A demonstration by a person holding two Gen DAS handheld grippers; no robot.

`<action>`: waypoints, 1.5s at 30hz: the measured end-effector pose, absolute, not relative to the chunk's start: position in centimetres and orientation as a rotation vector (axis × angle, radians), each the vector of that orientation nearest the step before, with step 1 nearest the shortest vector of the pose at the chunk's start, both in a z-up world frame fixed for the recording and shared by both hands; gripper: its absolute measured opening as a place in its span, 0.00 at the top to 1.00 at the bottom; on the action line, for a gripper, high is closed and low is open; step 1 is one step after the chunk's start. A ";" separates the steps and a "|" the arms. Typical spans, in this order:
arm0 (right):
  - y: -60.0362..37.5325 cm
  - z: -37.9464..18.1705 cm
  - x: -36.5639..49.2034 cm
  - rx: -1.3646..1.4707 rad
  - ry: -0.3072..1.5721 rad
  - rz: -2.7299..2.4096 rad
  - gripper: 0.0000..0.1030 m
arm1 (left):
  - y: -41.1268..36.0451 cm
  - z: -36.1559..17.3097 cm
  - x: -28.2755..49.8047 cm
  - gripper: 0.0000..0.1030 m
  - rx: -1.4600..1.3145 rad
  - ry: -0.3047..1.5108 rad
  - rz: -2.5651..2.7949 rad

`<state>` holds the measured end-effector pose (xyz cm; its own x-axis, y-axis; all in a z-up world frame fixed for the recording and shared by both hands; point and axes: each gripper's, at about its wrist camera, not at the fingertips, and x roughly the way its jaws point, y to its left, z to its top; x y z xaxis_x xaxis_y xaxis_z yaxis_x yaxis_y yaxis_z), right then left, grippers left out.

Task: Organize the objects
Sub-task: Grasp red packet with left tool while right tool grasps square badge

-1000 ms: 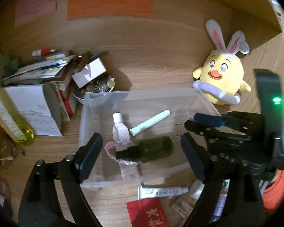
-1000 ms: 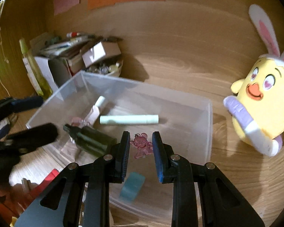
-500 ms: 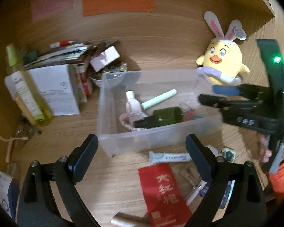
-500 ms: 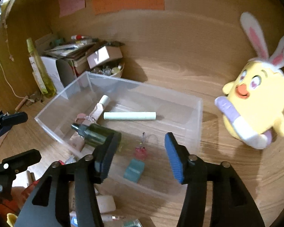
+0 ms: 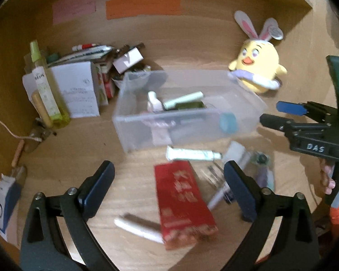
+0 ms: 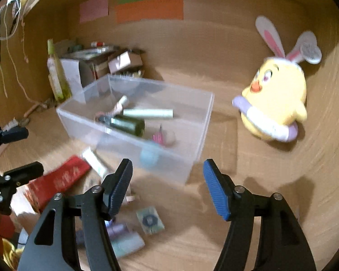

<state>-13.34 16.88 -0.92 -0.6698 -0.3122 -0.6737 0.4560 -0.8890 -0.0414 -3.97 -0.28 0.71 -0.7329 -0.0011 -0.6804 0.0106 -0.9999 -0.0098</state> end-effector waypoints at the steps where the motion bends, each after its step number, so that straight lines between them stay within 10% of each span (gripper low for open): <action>1: 17.0 -1.5 -13.1 0.978 0.302 -2.522 0.40 | 0.0 0.5 -3.7 0.05 1.154 0.022 -2.919; 21: 18.7 -6.5 -11.6 1.146 0.300 -2.397 0.42 | 1.2 -4.7 -1.6 0.05 1.263 0.020 -2.826; 26: 18.0 -6.8 -12.0 1.161 0.308 -2.370 0.59 | 1.1 -4.6 -1.6 0.05 1.196 -0.001 -2.838; 34: 17.6 -6.8 -12.0 1.154 0.324 -2.385 0.78 | 0.7 -4.6 -1.8 0.45 1.206 0.009 -2.851; 45: 20.0 -5.6 -11.7 1.111 0.183 -2.455 0.78 | -0.2 -1.8 -0.4 0.45 1.101 0.088 -2.915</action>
<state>-11.68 19.98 -5.56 -0.5821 -0.3344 -0.7412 0.4408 -0.8957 0.0580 -0.41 -0.21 -1.80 -0.7502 -0.0028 -0.6613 0.0427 -0.9981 -0.0443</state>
